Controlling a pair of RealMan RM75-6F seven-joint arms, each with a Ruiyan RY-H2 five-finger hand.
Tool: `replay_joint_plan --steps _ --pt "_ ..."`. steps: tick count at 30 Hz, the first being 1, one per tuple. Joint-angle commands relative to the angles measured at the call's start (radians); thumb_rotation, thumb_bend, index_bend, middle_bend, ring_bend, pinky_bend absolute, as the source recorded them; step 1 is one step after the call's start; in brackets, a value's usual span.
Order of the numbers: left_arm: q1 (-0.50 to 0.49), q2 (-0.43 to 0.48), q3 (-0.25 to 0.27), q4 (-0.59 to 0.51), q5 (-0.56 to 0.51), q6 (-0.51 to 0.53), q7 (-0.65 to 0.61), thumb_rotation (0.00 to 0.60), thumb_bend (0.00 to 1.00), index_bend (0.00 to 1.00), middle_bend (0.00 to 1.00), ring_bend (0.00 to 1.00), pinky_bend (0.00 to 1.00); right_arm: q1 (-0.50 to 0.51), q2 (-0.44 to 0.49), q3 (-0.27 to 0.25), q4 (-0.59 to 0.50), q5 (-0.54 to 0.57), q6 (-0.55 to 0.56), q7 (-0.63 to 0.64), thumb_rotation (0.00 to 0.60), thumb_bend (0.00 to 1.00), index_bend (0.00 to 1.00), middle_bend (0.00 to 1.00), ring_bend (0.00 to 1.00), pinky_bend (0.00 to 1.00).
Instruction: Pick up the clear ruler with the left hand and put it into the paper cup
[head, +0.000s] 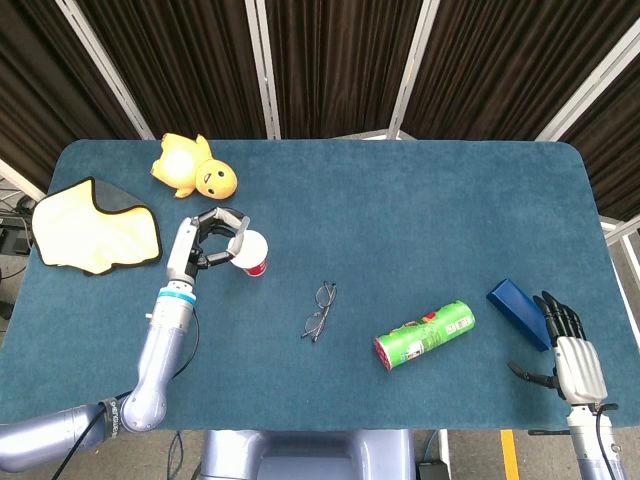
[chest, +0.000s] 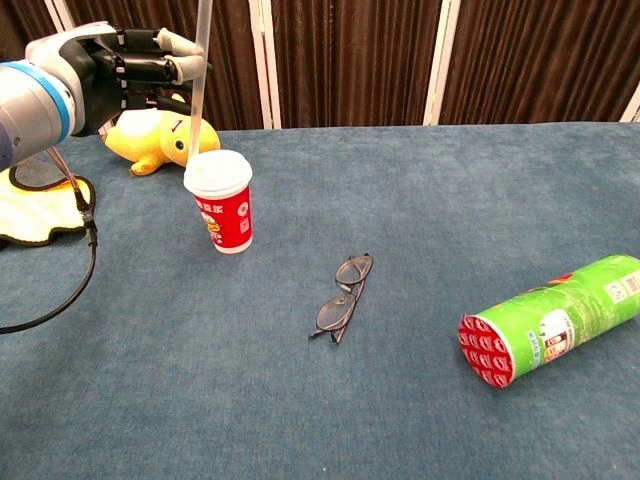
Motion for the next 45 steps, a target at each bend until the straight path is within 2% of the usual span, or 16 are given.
replay_joint_plan --steps 1,22,31,33,36,39,41,45 --pt "-0.005 -0.006 0.003 0.006 0.006 -0.006 -0.009 0.600 0.43 0.55 0.35 0.34 0.39 0.000 0.000 0.000 0.000 0.000 -0.001 0.000 0.600 0.06 0.00 0.00 0.00 0.00" --pt "-0.012 -0.022 0.033 0.066 0.035 -0.029 -0.065 0.600 0.43 0.55 0.34 0.34 0.39 0.001 0.001 -0.001 0.001 0.002 -0.006 0.002 0.600 0.06 0.00 0.00 0.00 0.00" --pt "-0.006 -0.027 0.045 0.099 0.039 -0.035 -0.087 0.600 0.43 0.55 0.30 0.32 0.32 0.001 0.001 0.000 -0.002 0.005 -0.008 0.003 0.600 0.06 0.00 0.00 0.00 0.00" --pt "-0.006 -0.029 0.048 0.108 0.044 -0.035 -0.087 0.600 0.43 0.54 0.28 0.30 0.30 0.001 0.001 0.000 -0.003 0.007 -0.010 0.004 0.600 0.06 0.00 0.00 0.00 0.00" --pt "-0.005 -0.032 0.056 0.124 0.056 -0.039 -0.094 0.600 0.43 0.51 0.21 0.23 0.21 0.001 0.002 0.001 -0.004 0.009 -0.012 0.005 0.600 0.06 0.00 0.00 0.00 0.00" --pt "-0.005 -0.031 0.068 0.135 0.068 -0.047 -0.094 0.600 0.40 0.46 0.10 0.13 0.11 0.001 0.002 0.000 -0.004 0.009 -0.013 0.004 0.600 0.06 0.00 0.00 0.00 0.00" --pt "-0.005 -0.026 0.078 0.137 0.080 -0.062 -0.100 0.600 0.34 0.40 0.02 0.04 0.05 0.001 0.002 0.000 -0.005 0.008 -0.013 0.005 0.600 0.06 0.00 0.00 0.00 0.00" --pt "-0.002 -0.016 0.087 0.142 0.088 -0.084 -0.113 0.600 0.31 0.36 0.00 0.00 0.02 0.001 0.003 -0.002 -0.006 0.008 -0.017 0.004 0.600 0.06 0.00 0.00 0.00 0.00"
